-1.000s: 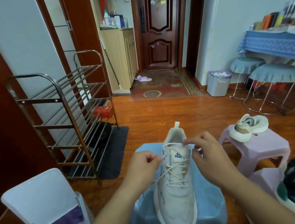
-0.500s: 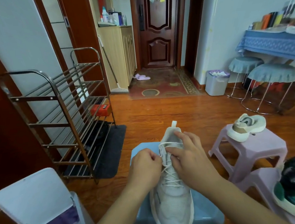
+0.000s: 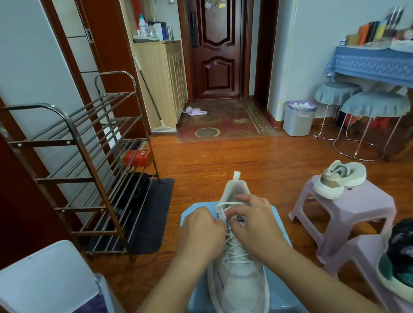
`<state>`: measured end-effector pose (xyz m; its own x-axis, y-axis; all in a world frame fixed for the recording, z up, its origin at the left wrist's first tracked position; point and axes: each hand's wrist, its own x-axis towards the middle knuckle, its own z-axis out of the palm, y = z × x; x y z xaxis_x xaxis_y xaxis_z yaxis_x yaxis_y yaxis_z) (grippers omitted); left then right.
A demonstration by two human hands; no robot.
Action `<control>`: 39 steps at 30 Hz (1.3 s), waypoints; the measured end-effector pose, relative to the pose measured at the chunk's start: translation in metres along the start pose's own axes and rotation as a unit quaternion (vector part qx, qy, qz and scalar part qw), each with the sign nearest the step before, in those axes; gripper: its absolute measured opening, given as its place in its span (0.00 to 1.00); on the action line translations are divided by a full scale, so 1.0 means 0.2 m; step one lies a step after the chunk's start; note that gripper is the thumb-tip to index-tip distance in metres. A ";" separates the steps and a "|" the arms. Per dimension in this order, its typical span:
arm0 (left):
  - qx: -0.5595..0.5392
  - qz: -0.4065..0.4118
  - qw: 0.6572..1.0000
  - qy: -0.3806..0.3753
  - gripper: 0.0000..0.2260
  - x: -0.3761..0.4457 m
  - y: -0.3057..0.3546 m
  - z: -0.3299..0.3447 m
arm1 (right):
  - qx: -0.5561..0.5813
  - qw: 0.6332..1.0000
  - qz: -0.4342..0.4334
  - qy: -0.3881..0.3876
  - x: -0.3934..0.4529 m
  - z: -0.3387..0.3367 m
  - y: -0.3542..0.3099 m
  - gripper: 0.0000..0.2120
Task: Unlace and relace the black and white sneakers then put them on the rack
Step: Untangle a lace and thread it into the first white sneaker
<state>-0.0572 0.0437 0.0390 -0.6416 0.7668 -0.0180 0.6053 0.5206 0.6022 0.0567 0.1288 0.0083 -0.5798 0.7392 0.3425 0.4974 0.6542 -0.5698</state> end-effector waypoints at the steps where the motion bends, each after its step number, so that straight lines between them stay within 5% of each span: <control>1: -0.007 0.001 1.000 -0.010 0.08 0.01 0.00 0.00 | -0.001 1.000 0.006 -0.002 0.00 0.00 0.00 0.09; 11: -0.132 -0.012 0.989 -0.070 0.10 0.01 -0.06 -0.03 | 0.029 0.999 0.007 -0.031 0.01 -0.03 -0.01 0.07; 17: -0.272 -0.030 0.953 -0.131 0.08 -0.02 -0.13 -0.01 | 0.033 0.998 -0.026 -0.045 -0.03 0.00 -0.02 0.08; 21: -0.184 0.055 0.980 -0.060 0.03 -0.03 -0.16 -0.01 | 0.057 0.997 0.001 -0.049 -0.02 0.00 -0.03 0.04; 24: -0.172 0.132 0.974 -0.068 0.14 -0.05 -0.14 0.01 | 0.085 0.994 0.026 -0.058 -0.03 -0.01 -0.04 0.16; 29: -0.153 0.126 0.980 -0.018 0.03 -0.05 -0.11 0.02 | 0.151 0.986 0.071 -0.029 -0.04 -0.15 -0.07 0.11; 30: -0.152 0.121 0.981 -0.017 0.03 -0.05 -0.11 0.01 | 0.260 0.957 0.129 0.020 -0.01 -0.22 -0.01 0.07; 31: -0.157 0.122 0.980 -0.021 0.04 -0.04 -0.12 0.01 | 0.404 0.888 0.204 0.081 0.01 -0.32 0.08 0.05; 34: -0.180 0.121 0.975 -0.044 0.07 -0.05 -0.14 0.01 | 0.767 0.500 0.335 0.222 0.00 -0.61 0.38 0.15; 35: -0.188 0.120 0.974 -0.049 0.08 -0.05 -0.14 0.01 | 0.796 0.438 0.341 0.241 -0.02 -0.66 0.44 0.16; 36: -0.196 0.117 0.972 -0.054 0.08 -0.04 -0.14 0.01 | 0.801 0.431 0.347 0.229 -0.02 -0.68 0.46 0.15; 37: -0.206 0.114 0.970 -0.058 0.08 -0.04 -0.14 0.01 | 0.771 0.492 0.355 0.193 -0.02 -0.68 0.42 0.11; 39: -0.227 0.101 0.966 -0.064 0.08 -0.03 -0.13 0.02 | 0.576 0.740 0.335 0.095 -0.01 -0.60 0.28 0.03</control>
<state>-0.0670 0.0263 0.0208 -0.4510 0.8908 0.0546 0.4236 0.1598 0.8917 0.1628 0.1835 0.0659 -0.2968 0.9165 -0.2681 -0.3117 -0.3584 -0.8800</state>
